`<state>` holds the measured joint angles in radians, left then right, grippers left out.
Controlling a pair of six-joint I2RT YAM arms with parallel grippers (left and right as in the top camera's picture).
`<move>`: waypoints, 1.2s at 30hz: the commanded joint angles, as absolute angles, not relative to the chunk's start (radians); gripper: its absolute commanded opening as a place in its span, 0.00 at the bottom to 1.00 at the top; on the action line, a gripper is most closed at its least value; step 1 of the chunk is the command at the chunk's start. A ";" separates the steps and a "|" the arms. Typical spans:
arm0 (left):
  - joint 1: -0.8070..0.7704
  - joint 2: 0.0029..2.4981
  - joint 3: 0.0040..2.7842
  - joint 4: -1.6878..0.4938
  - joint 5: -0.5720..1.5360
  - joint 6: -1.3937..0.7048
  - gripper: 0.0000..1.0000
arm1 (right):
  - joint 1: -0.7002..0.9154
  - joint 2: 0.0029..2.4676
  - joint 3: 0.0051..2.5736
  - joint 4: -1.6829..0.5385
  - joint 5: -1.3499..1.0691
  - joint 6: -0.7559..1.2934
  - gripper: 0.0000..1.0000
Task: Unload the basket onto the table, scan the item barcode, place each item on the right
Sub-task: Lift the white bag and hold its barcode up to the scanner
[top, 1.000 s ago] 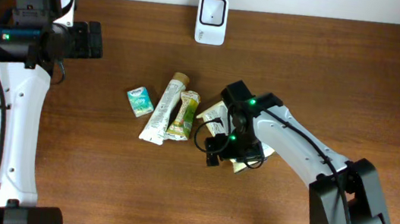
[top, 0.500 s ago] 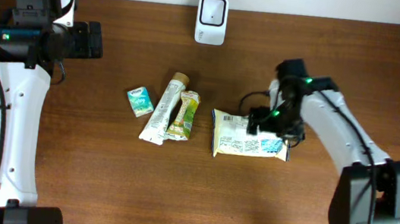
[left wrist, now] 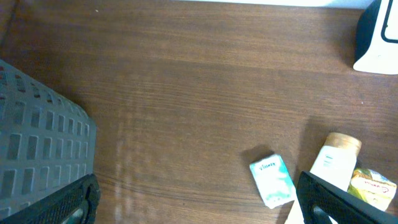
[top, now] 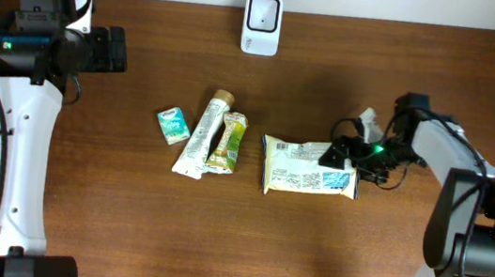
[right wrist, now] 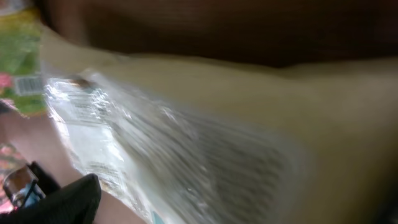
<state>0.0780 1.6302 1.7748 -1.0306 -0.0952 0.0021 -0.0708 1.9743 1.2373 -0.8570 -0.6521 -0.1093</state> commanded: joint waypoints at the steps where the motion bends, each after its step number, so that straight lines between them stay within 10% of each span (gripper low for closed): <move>1: 0.079 1.614 1.778 -1.031 -0.102 -0.008 0.99 | 0.058 2.070 1.229 -0.784 -0.702 -0.123 0.99; 3: 0.079 1.614 1.778 -1.031 -0.102 -0.008 0.99 | 0.093 2.090 1.229 -0.779 -0.691 -0.117 0.91; 8: 0.079 1.614 1.778 -1.031 -0.102 -0.008 0.99 | 0.062 2.090 1.229 -0.777 -0.692 -0.104 0.14; 19: 0.079 1.613 1.778 -1.031 -0.102 -0.008 0.99 | -0.084 1.943 1.295 -0.988 -1.178 -0.387 0.04; 36: 0.080 1.613 1.778 -1.034 -0.102 -0.008 0.99 | -0.224 1.522 1.296 -1.066 -1.271 -0.382 0.04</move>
<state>0.0780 1.6302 1.7748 -1.0321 -0.0948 0.0021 -0.2226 1.5455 1.2793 -1.0668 -1.2175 -0.3771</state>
